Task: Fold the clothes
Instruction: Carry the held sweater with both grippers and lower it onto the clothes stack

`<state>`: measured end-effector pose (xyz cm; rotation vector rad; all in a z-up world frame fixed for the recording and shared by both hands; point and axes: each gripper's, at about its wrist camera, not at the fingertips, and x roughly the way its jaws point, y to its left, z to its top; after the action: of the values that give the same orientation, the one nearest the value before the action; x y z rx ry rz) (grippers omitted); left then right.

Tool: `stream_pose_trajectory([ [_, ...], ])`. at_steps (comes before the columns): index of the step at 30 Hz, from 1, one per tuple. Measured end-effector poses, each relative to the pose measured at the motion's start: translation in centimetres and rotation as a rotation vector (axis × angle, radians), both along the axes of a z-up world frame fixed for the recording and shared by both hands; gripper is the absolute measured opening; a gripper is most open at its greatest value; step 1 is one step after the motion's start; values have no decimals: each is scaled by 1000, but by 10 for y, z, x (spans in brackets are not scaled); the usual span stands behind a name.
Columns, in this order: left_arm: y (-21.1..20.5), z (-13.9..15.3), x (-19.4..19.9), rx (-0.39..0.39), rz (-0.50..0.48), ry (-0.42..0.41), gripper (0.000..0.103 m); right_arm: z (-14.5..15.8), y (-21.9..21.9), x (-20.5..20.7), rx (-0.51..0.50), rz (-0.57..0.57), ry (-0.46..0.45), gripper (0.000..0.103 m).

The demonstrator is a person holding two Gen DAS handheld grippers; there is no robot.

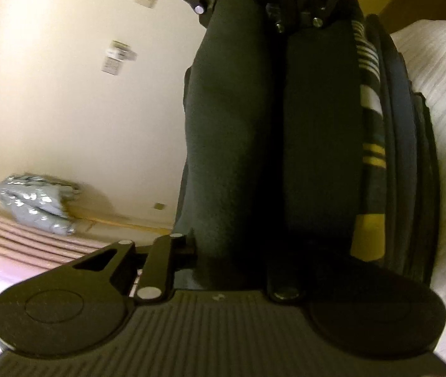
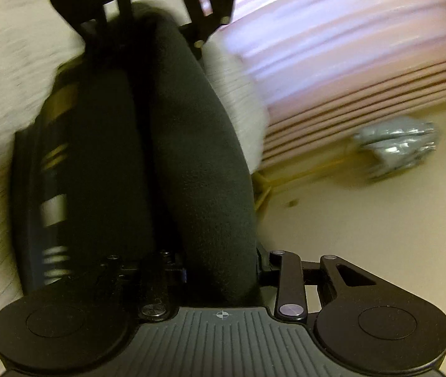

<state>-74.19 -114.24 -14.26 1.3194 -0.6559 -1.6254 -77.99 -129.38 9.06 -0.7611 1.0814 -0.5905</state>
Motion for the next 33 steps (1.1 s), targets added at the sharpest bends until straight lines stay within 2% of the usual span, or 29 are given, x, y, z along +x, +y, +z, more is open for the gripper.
stream_pose_trajectory([
  [3,7,12,8,-5,23,53,22,-3,17,-10,-34,-15,-28,35],
  [5,7,17,9,-1,34,64,25,2,26,-15,-44,-28,-16,41],
  [7,8,17,9,-6,46,64,26,7,33,-22,-71,-47,-6,59],
  [10,9,14,8,-12,58,71,22,10,39,-36,-90,-98,3,61],
  [12,4,18,4,-15,58,76,21,14,39,-44,-54,-123,-20,61],
  [13,1,21,3,-15,57,76,21,17,38,-48,-32,-132,-35,60],
  [14,-1,23,4,-13,56,75,20,19,38,-51,-10,-142,-49,51],
  [15,-3,25,6,-11,55,73,20,23,38,-53,3,-148,-54,26],
  [18,-3,33,9,-33,53,63,17,36,41,-57,27,-159,-48,20],
  [21,14,46,9,-78,43,96,16,71,53,-65,6,-161,-118,19],
  [23,18,32,7,-26,42,84,18,78,65,-56,22,-166,-145,19],
  [25,17,12,0,-5,37,46,14,61,71,-53,52,-157,-109,19],
  [27,15,6,-4,-23,46,18,14,40,69,-53,57,-151,-66,20],
  [29,16,8,-6,-24,58,28,14,38,72,-55,37,-163,-62,20],
  [30,17,10,-6,-21,63,39,14,43,75,-58,39,-177,-77,21],
  [32,18,8,-4,-26,63,30,14,56,77,-64,66,-204,-131,40],
  [33,19,6,-3,-31,67,30,14,67,77,-67,103,-215,-188,60],
])
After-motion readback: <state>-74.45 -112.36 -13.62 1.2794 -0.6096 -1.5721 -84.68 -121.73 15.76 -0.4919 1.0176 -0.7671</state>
